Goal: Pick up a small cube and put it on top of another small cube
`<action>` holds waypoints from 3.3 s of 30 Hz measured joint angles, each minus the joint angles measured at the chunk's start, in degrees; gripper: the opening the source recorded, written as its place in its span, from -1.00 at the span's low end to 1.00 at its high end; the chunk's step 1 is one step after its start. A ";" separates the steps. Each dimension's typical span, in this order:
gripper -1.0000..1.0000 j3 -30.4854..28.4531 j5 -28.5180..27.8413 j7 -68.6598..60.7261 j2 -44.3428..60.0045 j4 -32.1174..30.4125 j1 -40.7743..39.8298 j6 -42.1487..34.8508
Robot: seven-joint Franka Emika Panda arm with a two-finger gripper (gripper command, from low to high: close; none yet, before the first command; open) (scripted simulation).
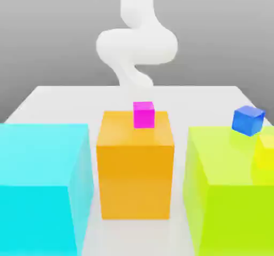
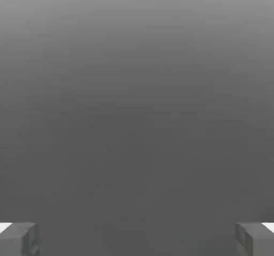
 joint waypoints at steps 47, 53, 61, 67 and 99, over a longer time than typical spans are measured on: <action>0.00 23.16 -2.38 -69.09 39.02 -19.12 29.18 15.31; 0.00 21.65 -1.78 -89.01 40.15 -22.87 30.14 19.95; 0.00 19.27 -1.26 -116.82 43.12 -28.22 30.77 27.62; 0.00 17.82 -2.20 -128.23 46.80 -30.06 31.07 32.83; -1.00 13.90 -4.30 -126.89 49.83 -29.25 34.57 35.30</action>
